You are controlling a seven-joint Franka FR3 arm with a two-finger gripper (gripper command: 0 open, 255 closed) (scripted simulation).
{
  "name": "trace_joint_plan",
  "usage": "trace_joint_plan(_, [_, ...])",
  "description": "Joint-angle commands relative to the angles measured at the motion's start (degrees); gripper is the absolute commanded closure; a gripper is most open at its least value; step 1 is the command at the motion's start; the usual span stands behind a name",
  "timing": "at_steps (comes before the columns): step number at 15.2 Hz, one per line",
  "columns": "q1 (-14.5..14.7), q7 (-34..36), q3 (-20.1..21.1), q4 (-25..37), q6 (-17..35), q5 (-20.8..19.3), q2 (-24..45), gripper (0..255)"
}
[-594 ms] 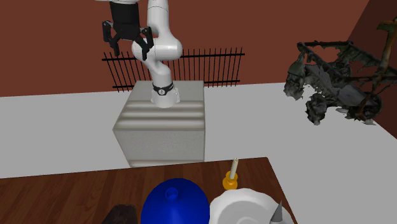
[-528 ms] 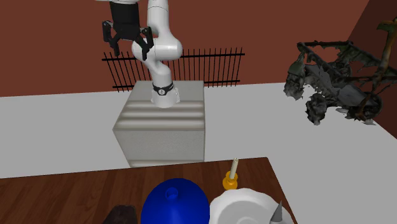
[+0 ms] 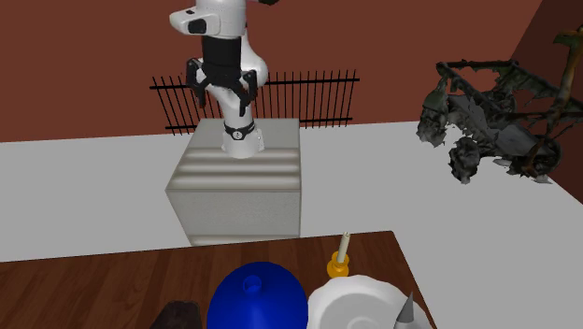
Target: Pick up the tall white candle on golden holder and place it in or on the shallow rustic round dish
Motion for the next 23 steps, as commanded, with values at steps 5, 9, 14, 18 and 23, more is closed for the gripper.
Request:
trace_joint_plan(5, [0.18, 10.65, 8.25, 1.26, 7.54, 0.19, 8.18, 0])
trace_joint_plan(9, [-0.77, 18.26, 13.70, 3.92, 12.09, -1.97, 15.57, 0])
trace_joint_plan(14, [-2.52, 29.22, 20.30, 9.39, 15.98, -8.15, 26.58, 0])
trace_joint_plan(18, [-3.00, 39.19, 24.36, 15.60, 16.78, -16.21, 36.98, 0])
trace_joint_plan(23, [0.27, 50.79, 25.57, 25.66, 14.48, -27.63, 51.07, 0])
